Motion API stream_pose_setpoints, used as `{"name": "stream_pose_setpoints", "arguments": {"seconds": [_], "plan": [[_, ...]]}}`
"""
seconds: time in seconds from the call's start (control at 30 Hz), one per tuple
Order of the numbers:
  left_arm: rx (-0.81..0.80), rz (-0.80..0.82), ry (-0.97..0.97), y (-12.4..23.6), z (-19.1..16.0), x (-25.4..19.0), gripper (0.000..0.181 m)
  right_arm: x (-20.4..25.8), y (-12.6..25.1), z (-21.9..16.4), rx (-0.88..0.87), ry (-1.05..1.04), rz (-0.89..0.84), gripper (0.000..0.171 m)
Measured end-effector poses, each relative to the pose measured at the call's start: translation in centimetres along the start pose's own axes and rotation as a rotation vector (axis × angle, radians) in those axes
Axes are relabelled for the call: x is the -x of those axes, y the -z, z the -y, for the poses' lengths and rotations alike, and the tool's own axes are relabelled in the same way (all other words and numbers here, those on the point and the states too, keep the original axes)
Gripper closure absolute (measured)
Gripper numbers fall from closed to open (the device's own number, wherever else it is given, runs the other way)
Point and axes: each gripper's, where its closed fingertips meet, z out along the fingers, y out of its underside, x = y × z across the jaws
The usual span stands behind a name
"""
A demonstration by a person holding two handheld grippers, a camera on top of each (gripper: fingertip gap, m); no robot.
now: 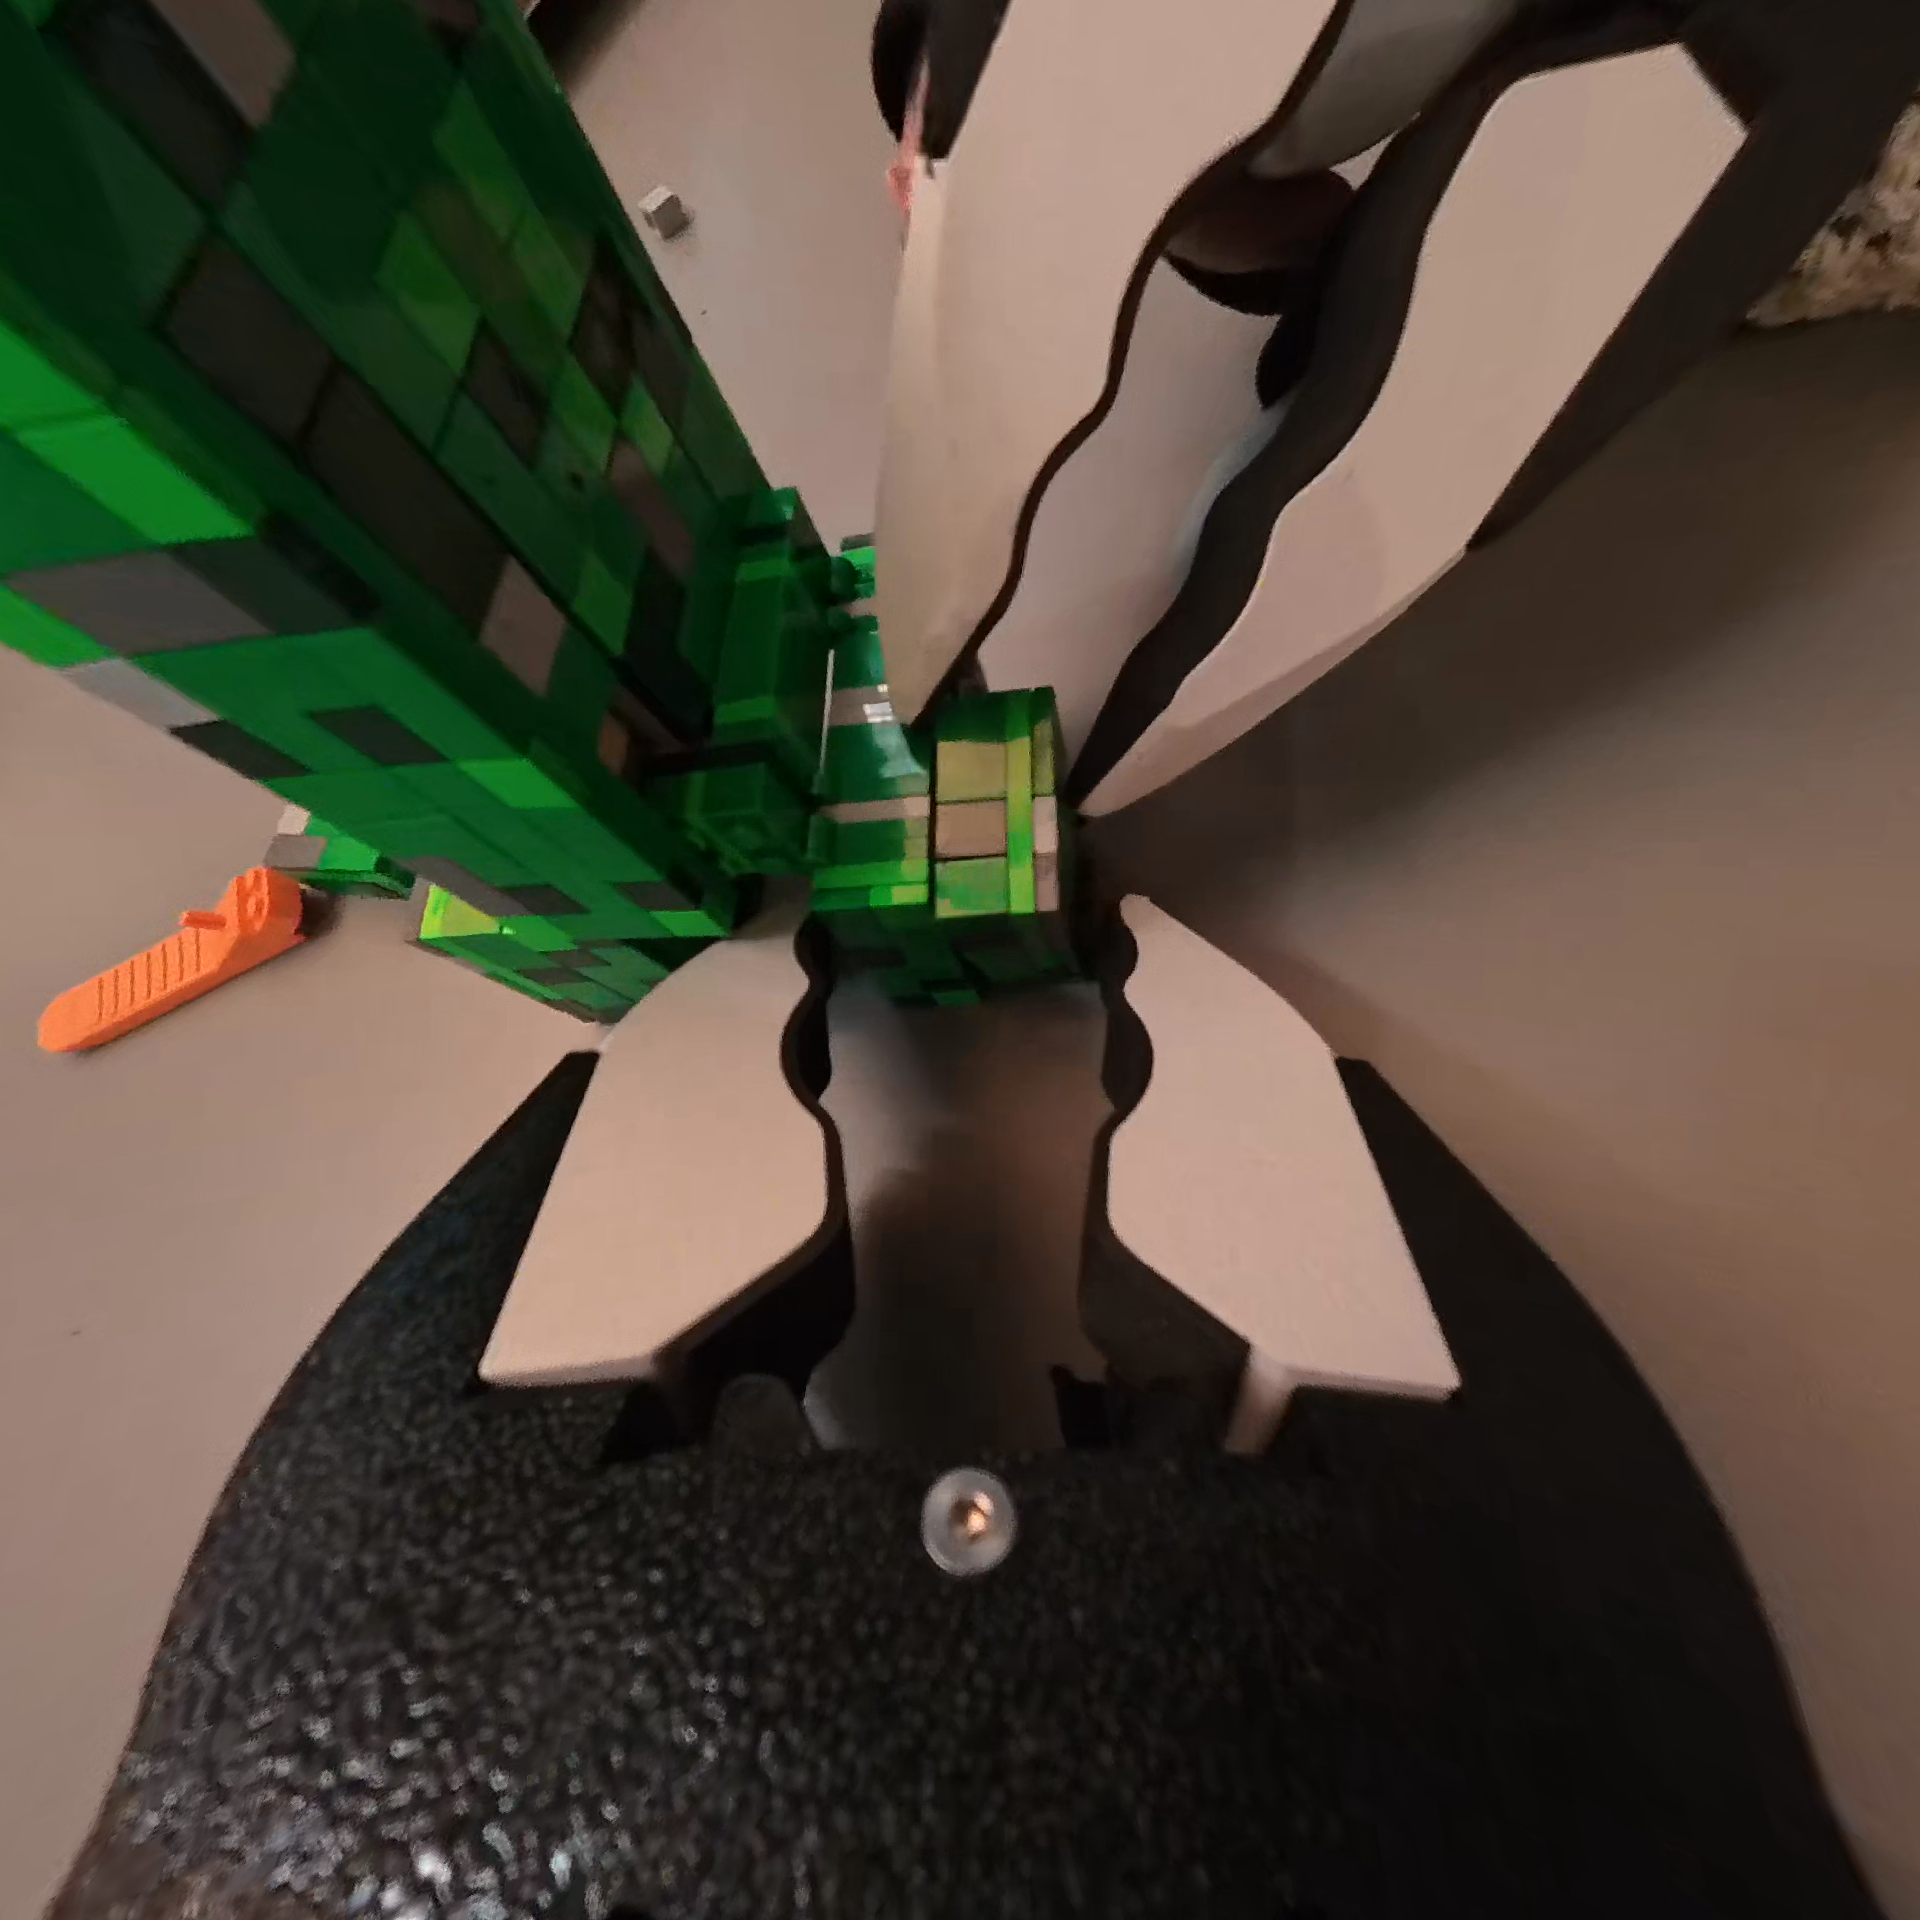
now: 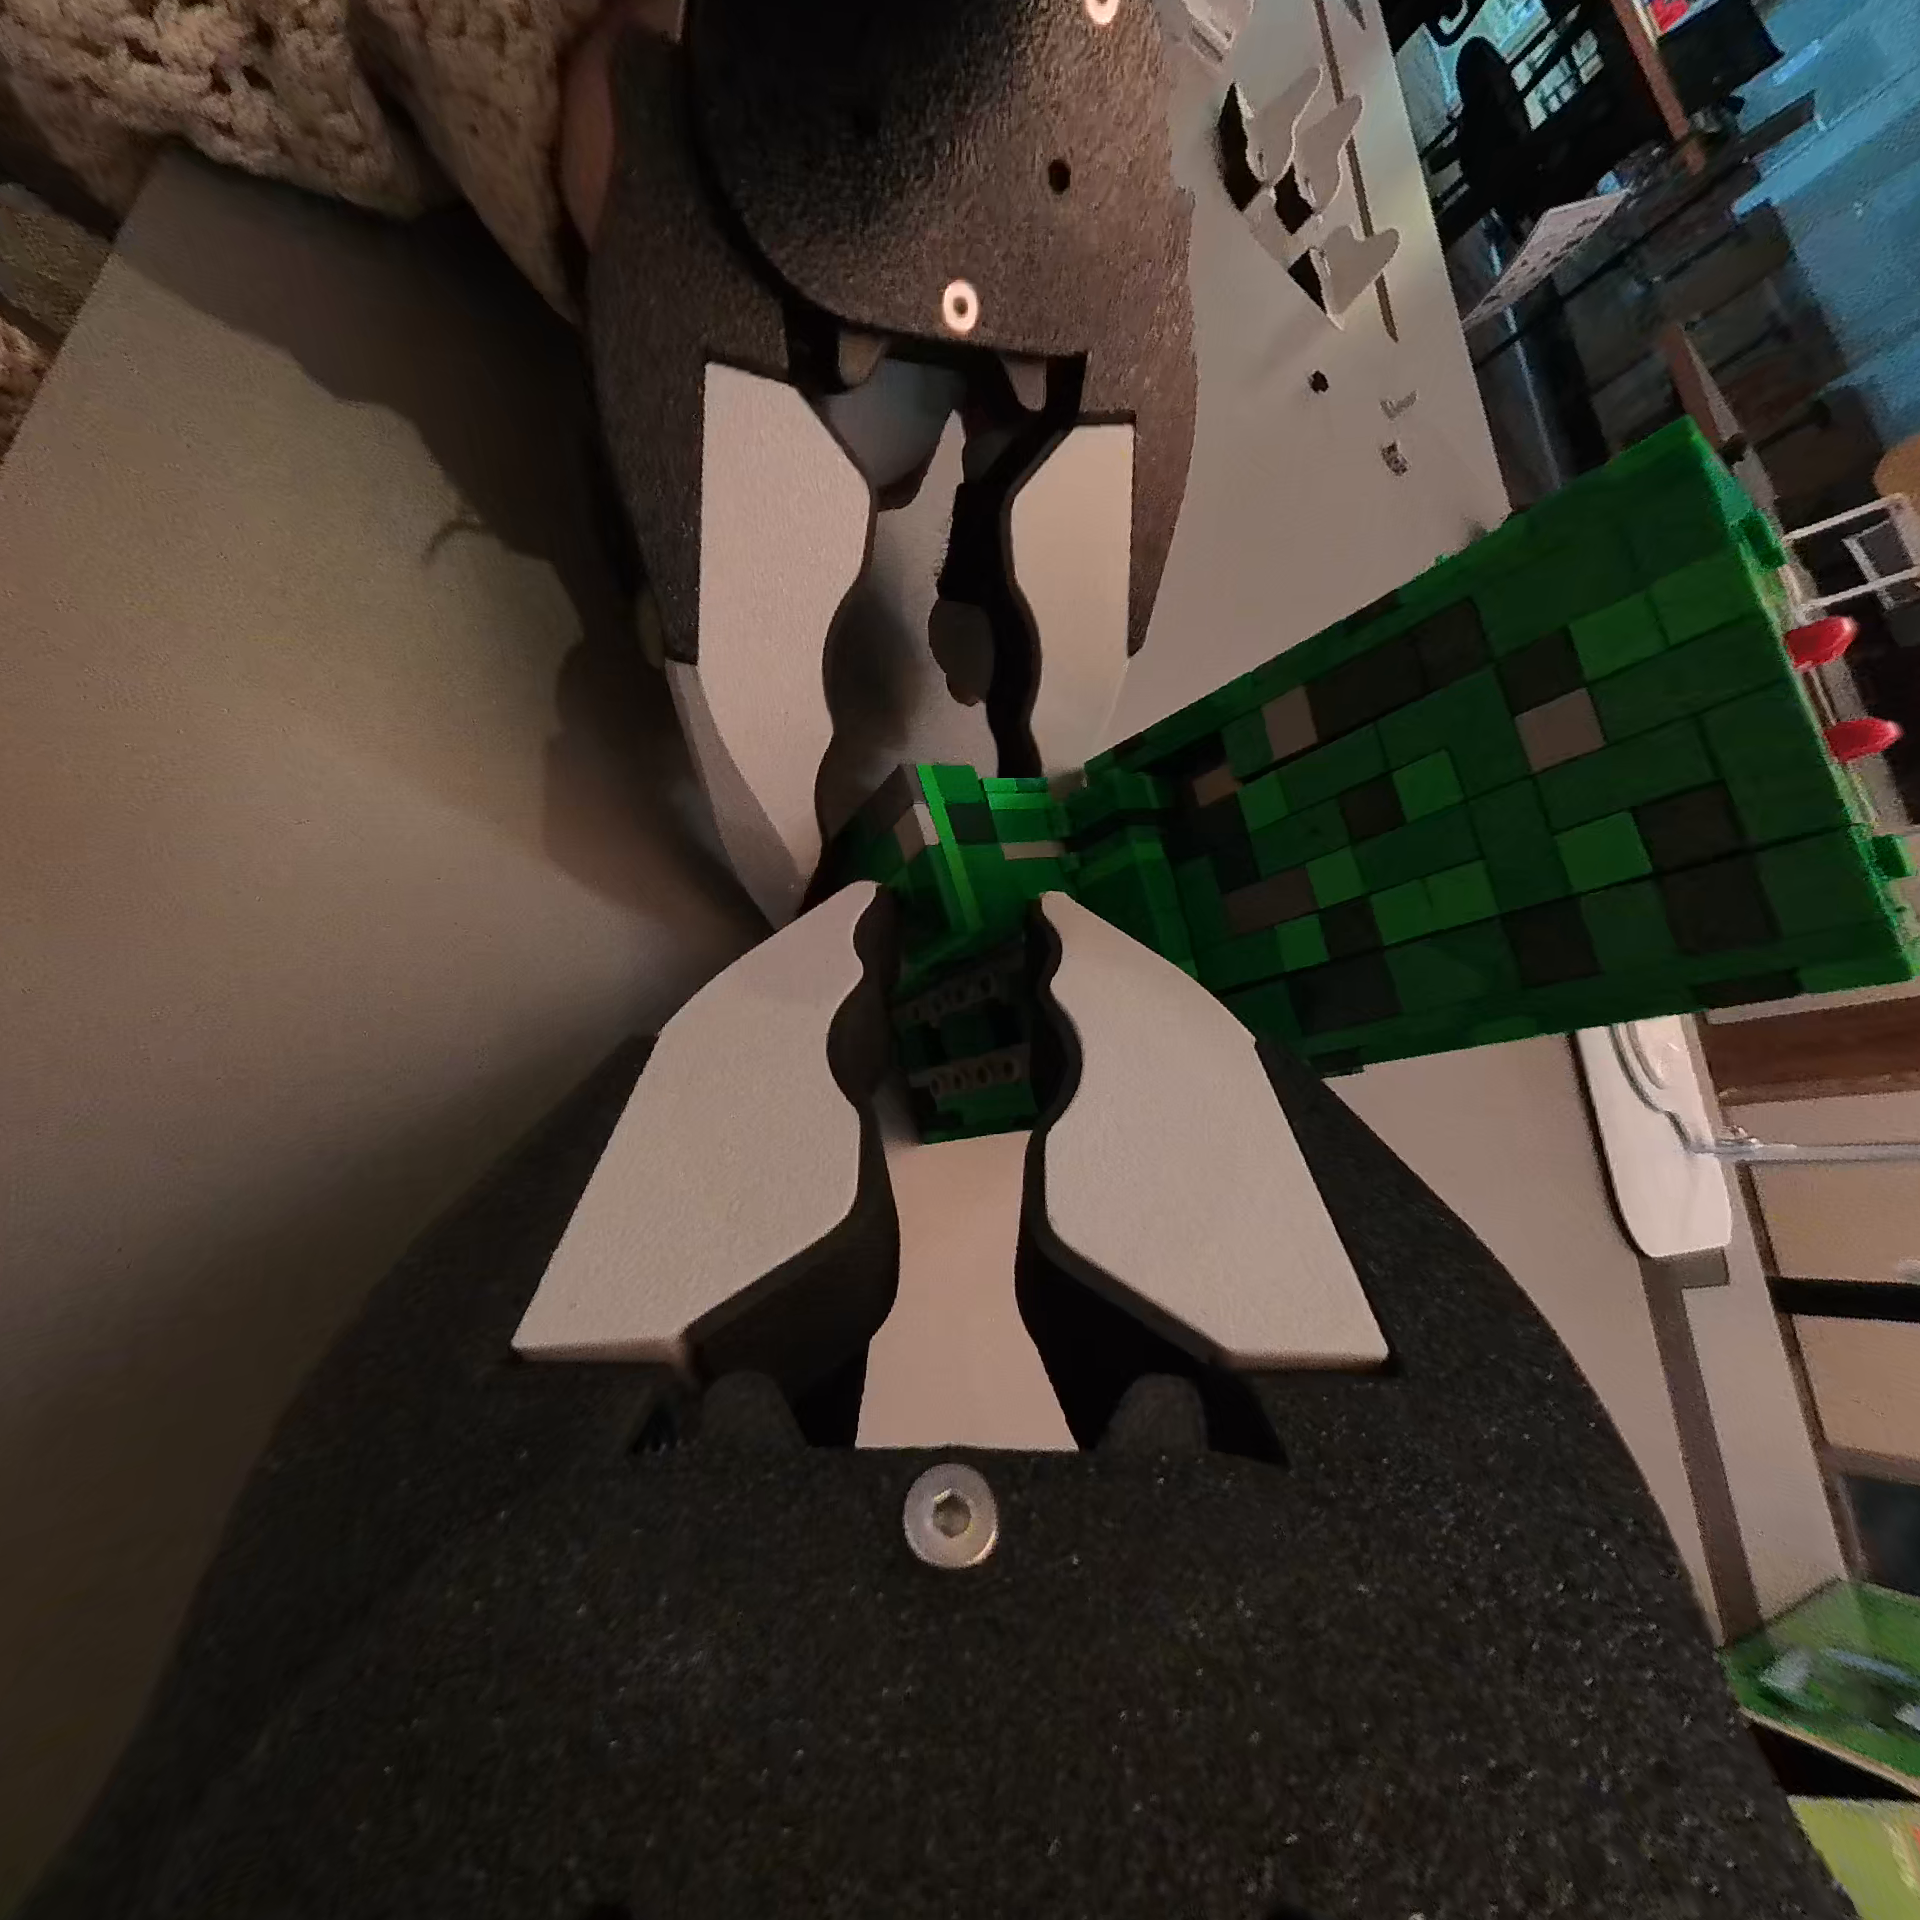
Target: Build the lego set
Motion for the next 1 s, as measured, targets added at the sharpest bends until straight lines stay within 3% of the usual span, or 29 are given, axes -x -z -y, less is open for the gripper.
{"name": "stream_pose_setpoints", "arguments": {"seconds": [1.0], "plan": [[-0.051,-0.009,0.042,0.7,0.85,0.0,0.142,-0.12,0.21,-0.15,-0.013,-0.011,-0.046,0.148]]}}
